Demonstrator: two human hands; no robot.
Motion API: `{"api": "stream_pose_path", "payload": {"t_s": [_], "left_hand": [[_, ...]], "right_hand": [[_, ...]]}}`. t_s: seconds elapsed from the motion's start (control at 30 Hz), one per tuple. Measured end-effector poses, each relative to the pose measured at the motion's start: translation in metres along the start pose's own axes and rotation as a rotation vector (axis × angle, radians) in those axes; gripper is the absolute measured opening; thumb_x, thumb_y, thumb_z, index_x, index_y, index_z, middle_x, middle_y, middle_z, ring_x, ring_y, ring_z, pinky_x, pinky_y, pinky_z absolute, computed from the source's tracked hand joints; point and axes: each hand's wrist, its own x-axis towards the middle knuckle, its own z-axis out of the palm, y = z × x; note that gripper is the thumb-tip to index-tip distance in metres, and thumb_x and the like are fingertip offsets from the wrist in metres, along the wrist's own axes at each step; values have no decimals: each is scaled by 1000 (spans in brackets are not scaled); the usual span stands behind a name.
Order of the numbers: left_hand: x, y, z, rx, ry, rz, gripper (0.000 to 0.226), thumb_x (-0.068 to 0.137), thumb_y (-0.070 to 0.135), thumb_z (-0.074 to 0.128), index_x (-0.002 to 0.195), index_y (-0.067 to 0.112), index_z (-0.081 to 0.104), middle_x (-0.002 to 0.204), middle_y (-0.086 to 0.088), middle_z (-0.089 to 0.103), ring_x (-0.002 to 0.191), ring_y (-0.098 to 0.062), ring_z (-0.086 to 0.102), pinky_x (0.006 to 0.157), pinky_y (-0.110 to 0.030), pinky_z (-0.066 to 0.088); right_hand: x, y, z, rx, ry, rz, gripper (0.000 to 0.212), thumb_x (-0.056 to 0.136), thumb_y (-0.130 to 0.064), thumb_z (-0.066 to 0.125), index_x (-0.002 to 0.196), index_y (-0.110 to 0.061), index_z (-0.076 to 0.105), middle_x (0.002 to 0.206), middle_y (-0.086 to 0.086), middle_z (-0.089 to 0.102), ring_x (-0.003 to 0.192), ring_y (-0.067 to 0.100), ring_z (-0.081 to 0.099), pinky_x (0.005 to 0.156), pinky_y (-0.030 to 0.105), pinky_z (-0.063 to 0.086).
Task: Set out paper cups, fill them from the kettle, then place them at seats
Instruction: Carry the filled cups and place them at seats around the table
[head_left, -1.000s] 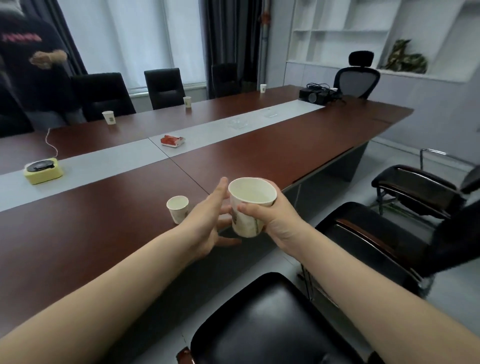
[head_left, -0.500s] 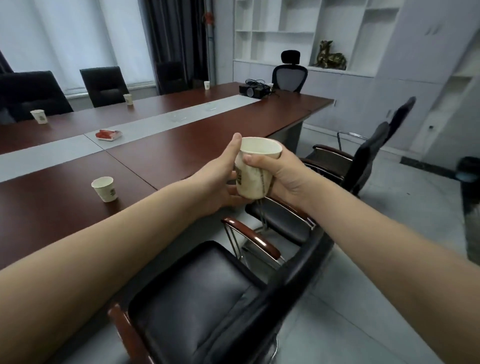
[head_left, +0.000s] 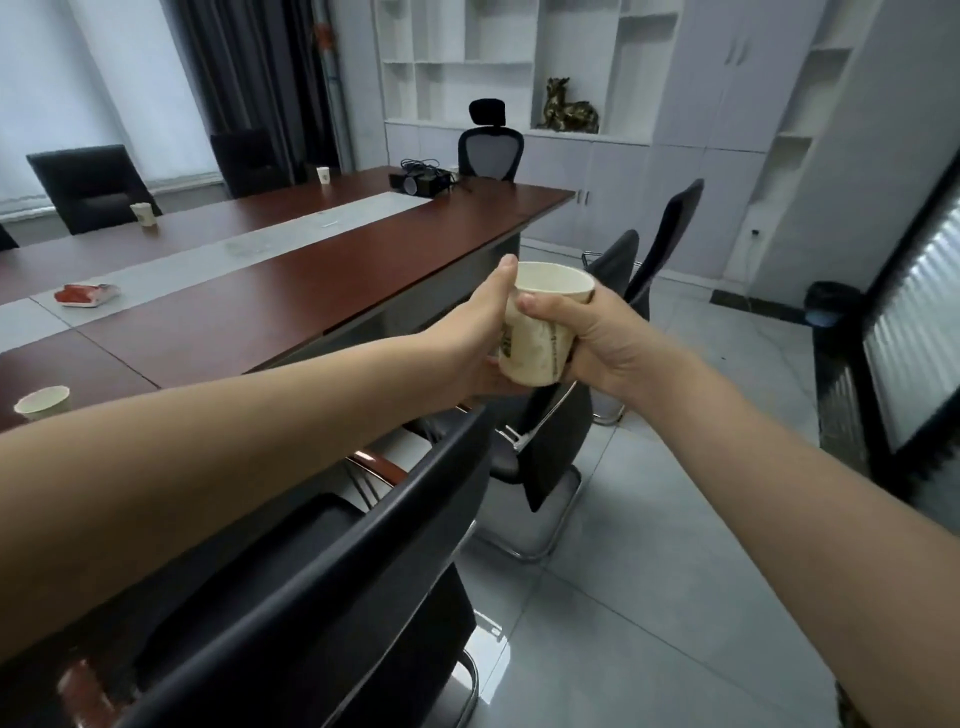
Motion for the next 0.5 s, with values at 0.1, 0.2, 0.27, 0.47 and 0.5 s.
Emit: {"api": "stream_pose_path", "payload": {"t_s": [0.1, 0.2, 0.27, 0.47, 0.5], "left_hand": [[30, 7, 27, 25, -8, 7, 52, 97, 60, 25, 123, 21, 47, 112, -12, 60, 98, -27, 62, 71, -35, 55], [71, 12, 46, 38, -34, 23, 60, 96, 61, 25, 136, 21, 44, 121, -12, 60, 102, -26, 62, 70, -33, 57], [102, 14, 58, 29, -65, 40, 60, 96, 62, 25, 136, 22, 45, 113, -8, 62, 96, -23, 64, 69, -32, 58], [195, 31, 87, -34, -58, 72, 56, 97, 60, 26, 130, 22, 49, 97, -6, 64, 87, -21, 66, 64, -30, 57], [209, 34, 91, -38, -50, 73, 55, 97, 59, 25, 127, 22, 51, 94, -5, 65, 84, -20, 66, 62, -29, 56]], "right_hand": [[9, -3, -38, -10, 19, -13, 55, 65, -22, 80, 116, -18, 61, 98, 3, 72, 97, 24, 68, 80, 54, 55], [29, -5, -78, -27, 7, 3, 74, 56, -31, 86, 123, -18, 59, 107, 7, 70, 105, 30, 66, 83, 58, 53], [49, -6, -108, -51, -7, 9, 84, 49, -35, 90, 124, -18, 59, 111, 9, 69, 108, 32, 64, 84, 59, 52], [115, -12, -184, -65, -2, -5, 60, 65, -24, 77, 121, -18, 59, 106, 6, 71, 105, 28, 66, 81, 55, 54], [126, -12, -194, -70, -9, -7, 58, 65, -24, 76, 121, -19, 60, 104, 5, 71, 104, 26, 66, 81, 54, 55]]}}
